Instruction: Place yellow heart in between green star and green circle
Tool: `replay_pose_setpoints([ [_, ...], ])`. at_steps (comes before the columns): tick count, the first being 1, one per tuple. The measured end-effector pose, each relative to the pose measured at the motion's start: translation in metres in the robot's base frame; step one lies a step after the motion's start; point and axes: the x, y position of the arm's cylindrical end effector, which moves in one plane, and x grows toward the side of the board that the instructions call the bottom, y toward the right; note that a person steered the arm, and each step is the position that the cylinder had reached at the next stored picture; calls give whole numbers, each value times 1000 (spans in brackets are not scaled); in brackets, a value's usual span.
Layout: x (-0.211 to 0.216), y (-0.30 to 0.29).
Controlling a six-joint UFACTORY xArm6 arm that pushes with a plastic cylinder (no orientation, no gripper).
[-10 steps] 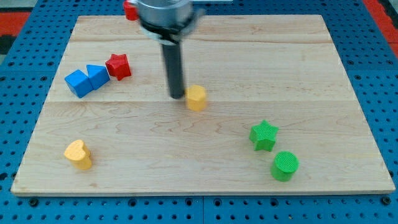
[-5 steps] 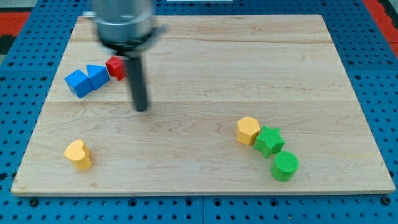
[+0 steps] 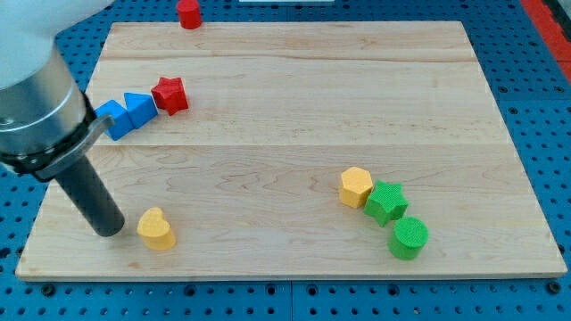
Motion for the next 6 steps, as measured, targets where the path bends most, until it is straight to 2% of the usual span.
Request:
replay_pose_setpoints([
  [1,6,45],
  [2,6,122],
  [3,6,223],
  [4,6,287],
  [5,2,255],
  [6,-22,212],
])
